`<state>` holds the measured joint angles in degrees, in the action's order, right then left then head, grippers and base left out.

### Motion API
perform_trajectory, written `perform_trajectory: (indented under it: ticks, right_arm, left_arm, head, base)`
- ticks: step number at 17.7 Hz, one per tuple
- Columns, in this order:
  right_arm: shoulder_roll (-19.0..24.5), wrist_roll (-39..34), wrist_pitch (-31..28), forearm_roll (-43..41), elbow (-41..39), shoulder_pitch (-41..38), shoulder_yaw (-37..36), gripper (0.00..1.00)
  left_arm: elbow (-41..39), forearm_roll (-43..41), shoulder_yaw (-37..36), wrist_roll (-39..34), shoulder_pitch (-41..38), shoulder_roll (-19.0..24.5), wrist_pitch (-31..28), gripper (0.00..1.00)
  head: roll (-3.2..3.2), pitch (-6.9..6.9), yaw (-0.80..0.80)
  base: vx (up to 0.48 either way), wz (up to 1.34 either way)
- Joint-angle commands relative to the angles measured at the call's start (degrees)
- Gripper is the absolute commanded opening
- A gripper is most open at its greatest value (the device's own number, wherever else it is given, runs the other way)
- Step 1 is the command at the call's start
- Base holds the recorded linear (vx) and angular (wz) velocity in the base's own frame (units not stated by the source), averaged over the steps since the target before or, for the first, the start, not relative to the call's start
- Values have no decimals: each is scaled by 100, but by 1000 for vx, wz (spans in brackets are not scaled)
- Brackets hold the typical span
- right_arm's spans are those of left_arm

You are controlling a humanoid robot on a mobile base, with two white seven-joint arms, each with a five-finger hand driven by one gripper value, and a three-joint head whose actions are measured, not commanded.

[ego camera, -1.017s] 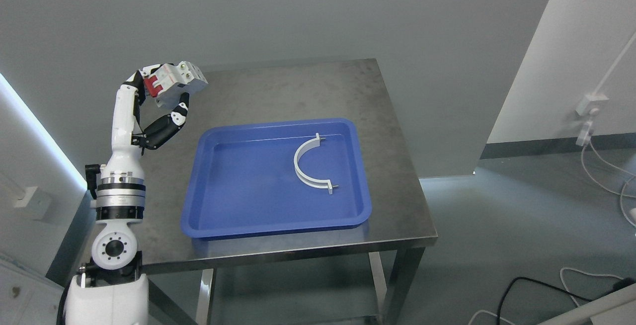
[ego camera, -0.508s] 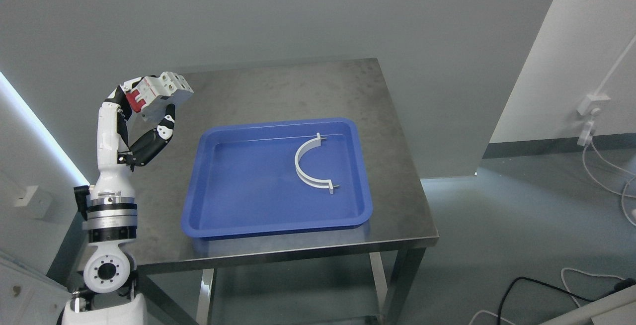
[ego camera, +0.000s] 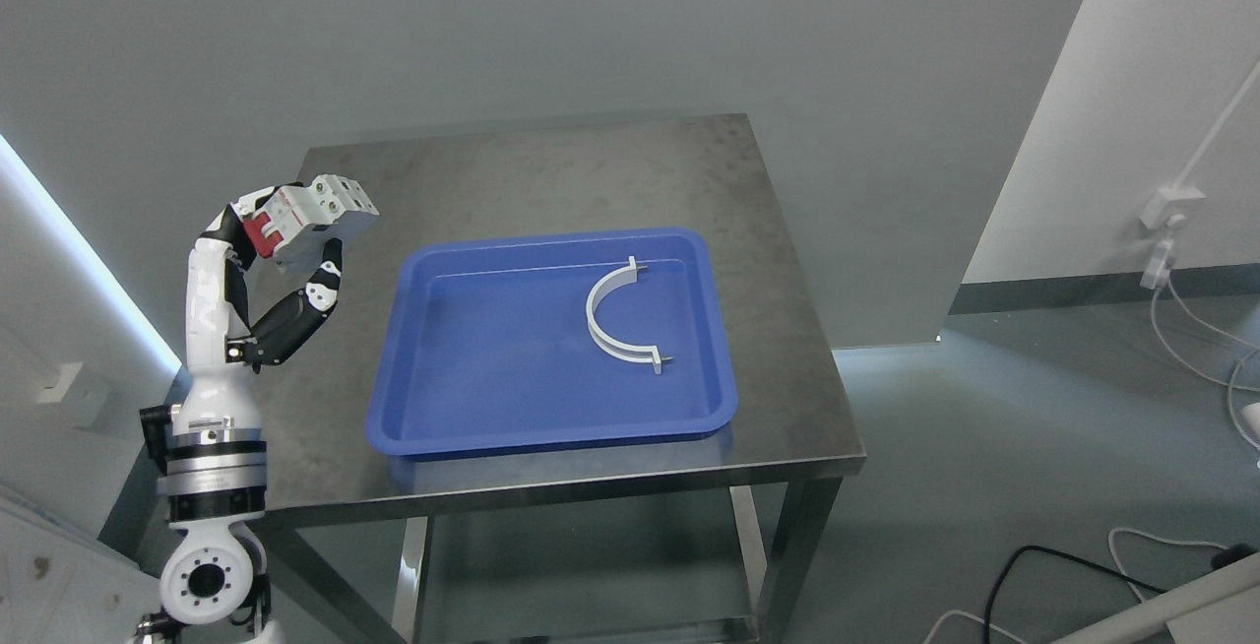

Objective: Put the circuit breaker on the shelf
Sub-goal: 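Carry the breaker in the left hand while turning toward the bin rack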

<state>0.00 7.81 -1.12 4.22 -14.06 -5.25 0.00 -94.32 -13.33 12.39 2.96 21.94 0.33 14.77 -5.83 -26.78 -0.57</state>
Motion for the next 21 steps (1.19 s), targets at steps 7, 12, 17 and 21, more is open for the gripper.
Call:
perform_trajectory:
  ticks: [7,12,17,21]
  right_arm:
    - [-100,1,-336,0,0,-2,114,100]
    - [-100,1,-336,0,9,-2,114,100]
    - [-100,1,-336,0,0,-2,114,100]
    - [-100,1,-336,0,0,-2,114,100]
  left_arm:
    - [-280,5,36,310,-225,67,201,14]
    - [-298,5,44,328,-225,67,202,14]
    - [-298,5,88,328,-173,67,202,15]
    - [-298,5,115,328,240,67,62,15]
  head:
    - [0,0,0]
    - [0,0,0]
    - [0,0,0]
    - [0,0,0]
  base:
    - [-208,63]
    - [-549,-106]
    - [-583,-125]
    - [-584,-158]
